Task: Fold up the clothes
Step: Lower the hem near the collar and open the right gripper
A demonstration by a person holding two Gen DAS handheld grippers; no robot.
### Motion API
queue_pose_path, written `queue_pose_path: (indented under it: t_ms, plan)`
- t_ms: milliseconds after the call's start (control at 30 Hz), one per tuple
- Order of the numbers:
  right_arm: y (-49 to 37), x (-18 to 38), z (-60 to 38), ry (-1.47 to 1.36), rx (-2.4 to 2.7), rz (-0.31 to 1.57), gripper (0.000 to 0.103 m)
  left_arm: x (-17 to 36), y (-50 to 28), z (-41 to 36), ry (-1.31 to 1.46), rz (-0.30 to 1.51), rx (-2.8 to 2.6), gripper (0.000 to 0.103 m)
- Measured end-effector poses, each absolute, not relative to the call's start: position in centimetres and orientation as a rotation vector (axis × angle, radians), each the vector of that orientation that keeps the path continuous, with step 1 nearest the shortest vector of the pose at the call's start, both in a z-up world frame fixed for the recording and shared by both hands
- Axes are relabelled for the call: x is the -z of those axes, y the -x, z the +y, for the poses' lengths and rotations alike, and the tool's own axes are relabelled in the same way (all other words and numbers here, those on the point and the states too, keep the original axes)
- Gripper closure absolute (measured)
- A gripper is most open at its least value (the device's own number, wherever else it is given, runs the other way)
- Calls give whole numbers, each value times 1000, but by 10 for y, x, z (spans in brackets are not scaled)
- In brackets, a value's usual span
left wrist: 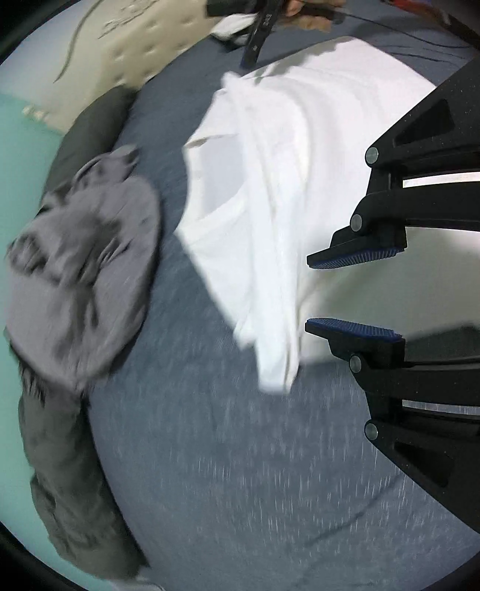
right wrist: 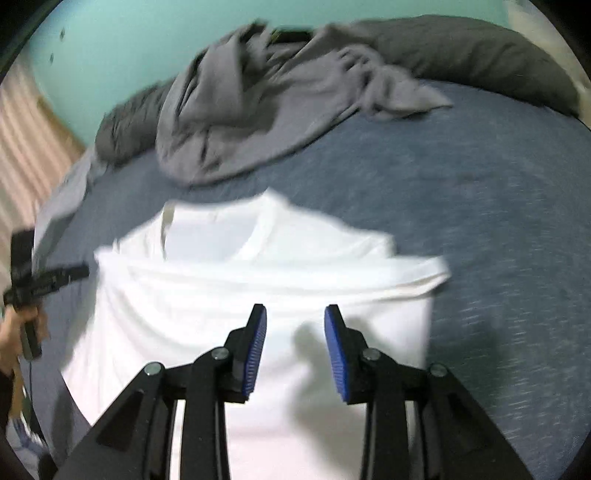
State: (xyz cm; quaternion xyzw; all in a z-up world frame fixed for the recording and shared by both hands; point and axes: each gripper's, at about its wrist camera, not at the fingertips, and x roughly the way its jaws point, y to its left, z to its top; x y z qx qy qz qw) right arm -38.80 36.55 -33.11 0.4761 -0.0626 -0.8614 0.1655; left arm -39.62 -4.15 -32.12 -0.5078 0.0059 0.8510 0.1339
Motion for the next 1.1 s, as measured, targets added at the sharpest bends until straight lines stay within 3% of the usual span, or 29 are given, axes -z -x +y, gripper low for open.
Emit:
queue_pose_path:
  t_ms: [233, 467, 800, 867, 933, 1100]
  plan:
    - [395, 365, 326, -1479, 2419, 80, 71, 348, 409, -25, 1540, 174, -2456, 73]
    - [437, 358, 329, -1477, 2534, 118, 73, 351, 442, -36, 1530, 192, -2561, 70]
    - [455, 326, 398, -1335, 2711, -123, 71, 348, 469, -86, 1547, -88, -2676, 70]
    - [455, 320, 414, -1304, 2737, -175, 70, 351, 467, -94, 1549, -135, -2668, 65]
    - [449, 323, 433, -1313, 2744, -234, 60, 354, 465, -102, 1550, -182, -2661, 60]
    - [434, 332, 461, -1353, 2727, -272, 60, 361, 460, -114, 1537, -251, -2641, 61]
